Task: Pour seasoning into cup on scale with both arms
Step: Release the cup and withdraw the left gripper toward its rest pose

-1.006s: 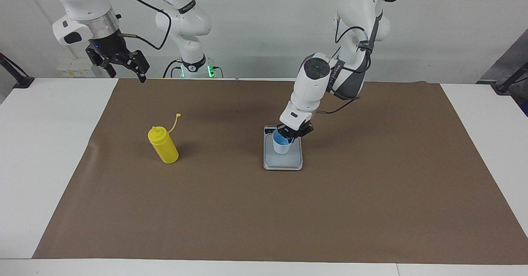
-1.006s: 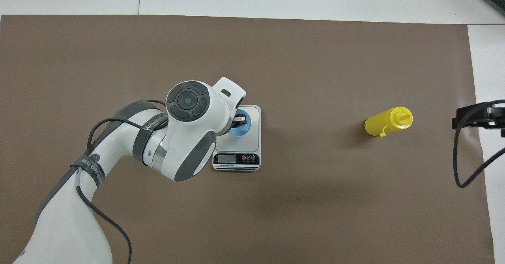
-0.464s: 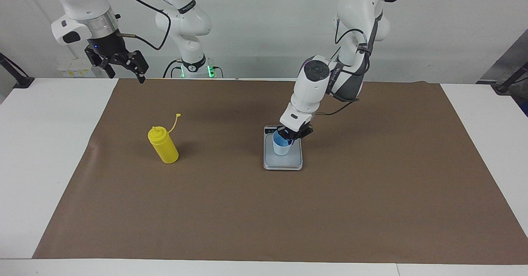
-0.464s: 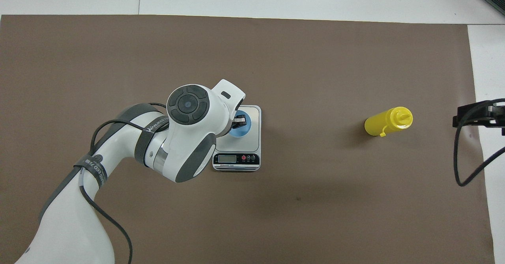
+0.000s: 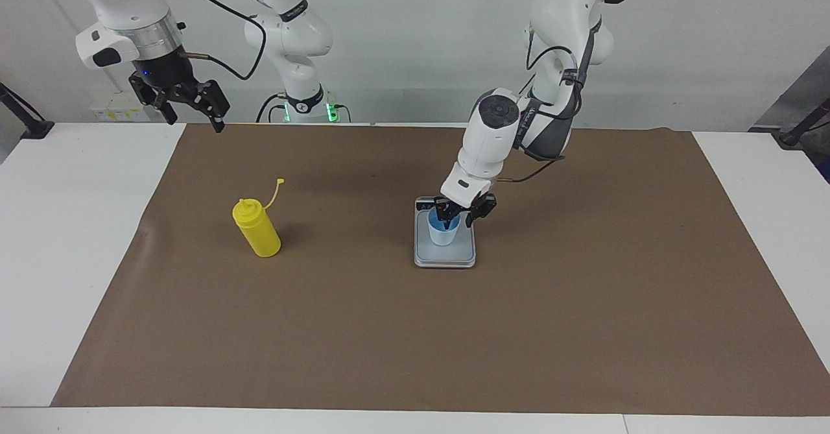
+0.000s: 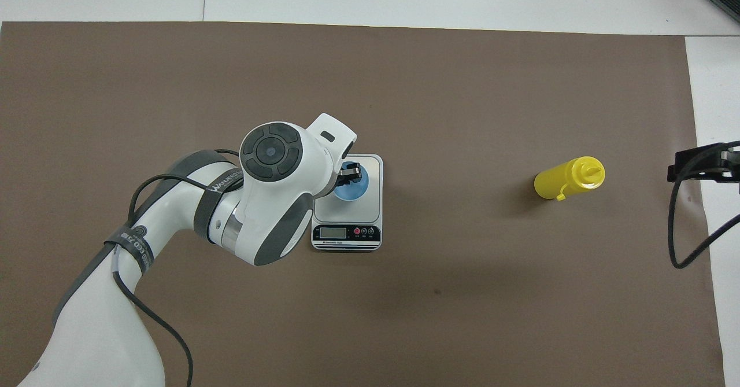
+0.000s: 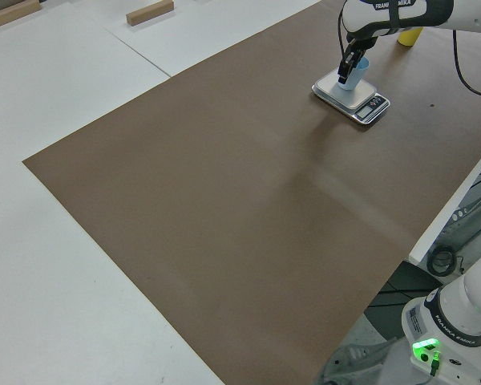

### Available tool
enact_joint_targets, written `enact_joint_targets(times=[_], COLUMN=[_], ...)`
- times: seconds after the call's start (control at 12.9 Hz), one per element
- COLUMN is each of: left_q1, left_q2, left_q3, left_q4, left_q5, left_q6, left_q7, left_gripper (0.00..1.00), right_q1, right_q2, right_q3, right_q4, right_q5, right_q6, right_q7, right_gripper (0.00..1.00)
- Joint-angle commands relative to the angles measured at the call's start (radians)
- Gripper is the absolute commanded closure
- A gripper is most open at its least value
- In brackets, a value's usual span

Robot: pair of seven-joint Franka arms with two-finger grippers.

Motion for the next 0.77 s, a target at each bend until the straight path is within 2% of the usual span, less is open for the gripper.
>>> enact_joint_targets(times=[0.0,0.15,0.39,0.7], left_q1=[0.057,0.116,0.221,0.373], left_q2=[-0.082,-0.142,-0.211,-0.309], left_q3=[0.015,0.015,0.013,0.013], left_q4=[0.009,0.009,0.022,0.022], left_q5=[0.020,0.020,0.021,0.020], left_q6=[-0.074,-0.128,-0.232,-0.389], left_q7=[0.000,0.035,0.225,0.516], left_gripper=[0.00,0.00,0.00,0.00], right_q1=[-0.015,-0.015,-0.019,-0.030], right_q2=[-0.017,-0.017,-0.022,0.015], right_q3=[0.005,0.005,0.006,0.005], right_q4=[-0.012,-0.012,-0.017,-0.011], right_q5=[0.014,0.014,0.013,0.014], right_q6=[0.009,-0.004,0.001,0.110], right_q7=[-0.006,-0.009,-0.015,0.044], right_gripper=[0.00,0.00,0.00,0.00])
